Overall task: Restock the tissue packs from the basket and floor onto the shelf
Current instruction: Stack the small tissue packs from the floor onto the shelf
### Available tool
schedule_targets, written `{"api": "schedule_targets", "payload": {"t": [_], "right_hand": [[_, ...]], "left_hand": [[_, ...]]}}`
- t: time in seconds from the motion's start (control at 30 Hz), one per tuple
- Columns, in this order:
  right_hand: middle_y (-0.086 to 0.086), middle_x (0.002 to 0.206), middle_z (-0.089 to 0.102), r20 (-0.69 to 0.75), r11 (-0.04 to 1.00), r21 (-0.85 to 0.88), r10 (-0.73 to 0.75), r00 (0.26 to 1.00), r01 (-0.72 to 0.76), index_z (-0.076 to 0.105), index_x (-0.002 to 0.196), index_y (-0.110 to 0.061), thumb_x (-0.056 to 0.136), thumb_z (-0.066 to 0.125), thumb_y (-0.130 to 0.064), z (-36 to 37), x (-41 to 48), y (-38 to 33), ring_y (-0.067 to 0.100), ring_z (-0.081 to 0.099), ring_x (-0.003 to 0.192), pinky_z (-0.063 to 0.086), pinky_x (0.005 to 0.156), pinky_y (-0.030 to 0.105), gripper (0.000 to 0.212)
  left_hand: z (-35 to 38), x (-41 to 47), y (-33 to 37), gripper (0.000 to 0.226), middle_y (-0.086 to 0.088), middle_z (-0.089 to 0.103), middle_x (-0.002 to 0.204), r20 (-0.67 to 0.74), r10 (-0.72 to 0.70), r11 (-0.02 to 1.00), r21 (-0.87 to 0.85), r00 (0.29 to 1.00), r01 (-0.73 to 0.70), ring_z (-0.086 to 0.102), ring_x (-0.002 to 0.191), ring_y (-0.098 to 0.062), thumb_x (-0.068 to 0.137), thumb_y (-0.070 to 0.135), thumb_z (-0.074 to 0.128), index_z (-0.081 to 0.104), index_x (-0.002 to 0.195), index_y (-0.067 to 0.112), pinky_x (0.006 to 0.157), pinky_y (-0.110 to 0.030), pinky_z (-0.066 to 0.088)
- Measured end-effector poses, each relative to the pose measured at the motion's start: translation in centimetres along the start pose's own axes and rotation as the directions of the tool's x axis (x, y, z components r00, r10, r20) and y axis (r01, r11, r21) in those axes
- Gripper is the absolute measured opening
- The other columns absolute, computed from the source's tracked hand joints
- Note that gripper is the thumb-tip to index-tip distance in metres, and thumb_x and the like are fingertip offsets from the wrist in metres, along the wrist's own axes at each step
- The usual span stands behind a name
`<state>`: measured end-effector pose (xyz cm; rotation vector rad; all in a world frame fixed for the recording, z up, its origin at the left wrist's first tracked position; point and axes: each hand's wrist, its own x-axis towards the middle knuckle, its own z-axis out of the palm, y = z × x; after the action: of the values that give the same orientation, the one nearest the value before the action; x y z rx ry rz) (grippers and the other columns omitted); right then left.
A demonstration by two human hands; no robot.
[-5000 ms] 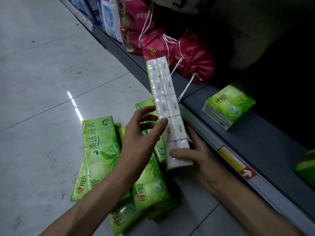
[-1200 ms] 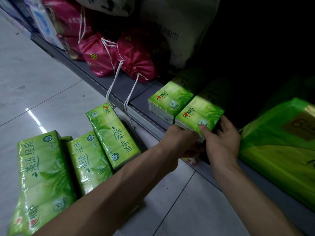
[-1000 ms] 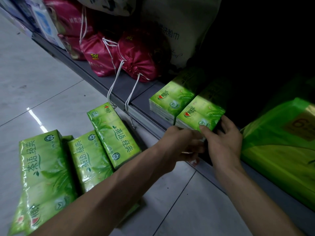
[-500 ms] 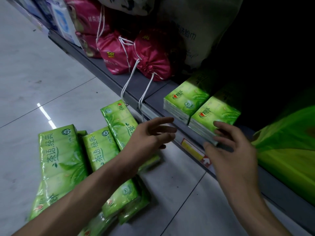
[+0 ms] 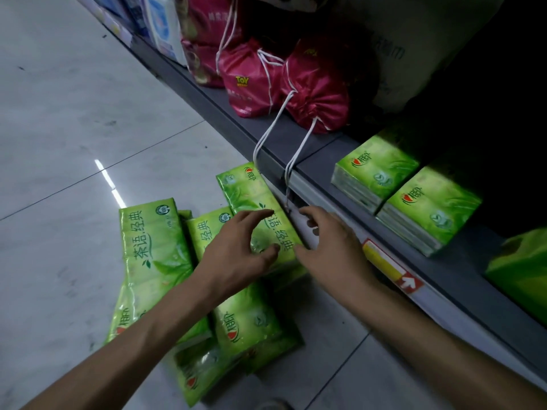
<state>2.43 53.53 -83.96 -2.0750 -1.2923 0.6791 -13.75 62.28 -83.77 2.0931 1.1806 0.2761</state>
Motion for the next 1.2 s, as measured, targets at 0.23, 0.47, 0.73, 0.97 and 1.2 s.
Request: {"api": "schedule_targets", "payload": {"t": [0.23,0.47,0.73,0.97,1.2], "right_hand": [[0.006,0.13,0.062,0.103,0.987,-0.111,0.126,0.987,-0.115,0.053,0.137,-0.021,0.088,0.072,-0.027,2.7,3.4,0.0,0.028,0.06,0.116,0.05,0.086,0.036,0.053],[0.003,0.116,0.071,0.185,0.947,-0.102,0.319,0.93,-0.305,0.06,0.129,-0.026,0.085,0.068,-0.037,5.2,6.2,0.4,0.027,0.066,0.096,0.048,0.07,0.031,0.046],[0.004,0.101,0.076,0.244,0.86,0.09,0.471,0.848,-0.503,0.071,0.125,-0.017,0.082,0.073,-0.033,5.4,7.4,1.6,0.023,0.072,0.089,0.052,0.061,0.026,0.046],[0.007,0.093,0.078,0.293,0.77,0.277,0.502,0.814,-0.575,0.076,0.109,-0.008,0.076,0.083,-0.021,5.3,7.5,2.3,0.026,0.076,0.088,0.064,0.084,0.044,0.036],[0.015,0.103,0.077,0.365,0.668,0.4,0.512,0.778,-0.627,0.068,0.118,-0.003,0.047,0.101,-0.027,5.0,7.3,2.0,0.034,0.075,0.094,0.062,0.085,0.057,0.082]], "left_hand": [[0.4,1.0,-1.6,0.079,-0.003,0.05,0.15,0.025,-0.054,0.986,0.162,0.998,0.05,0.054,0.133,-0.024,0.089,0.042,0.072,0.037,0.16,0.032,0.105,-0.039,0.049],[2.0,2.3,-1.7,0.079,-0.017,0.063,0.13,0.068,-0.166,0.976,0.155,0.984,0.154,0.063,0.116,-0.034,0.09,0.038,0.068,0.036,0.159,0.015,0.096,-0.048,0.054],[2.8,3.0,-0.7,0.055,-0.017,0.068,0.118,0.03,-0.234,0.966,0.123,0.972,0.229,0.068,0.103,-0.036,0.091,0.025,0.062,0.05,0.142,0.008,0.091,-0.05,0.056],[3.1,2.8,0.0,0.045,-0.016,0.071,0.118,-0.025,-0.267,0.953,0.145,0.964,0.267,0.07,0.101,-0.036,0.094,0.027,0.058,0.056,0.135,0.009,0.09,-0.048,0.057],[3.3,2.1,0.3,0.041,-0.016,0.071,0.116,-0.058,-0.296,0.947,0.113,0.953,0.301,0.071,0.095,-0.035,0.091,0.019,0.054,0.061,0.131,0.011,0.086,-0.048,0.059]]}}
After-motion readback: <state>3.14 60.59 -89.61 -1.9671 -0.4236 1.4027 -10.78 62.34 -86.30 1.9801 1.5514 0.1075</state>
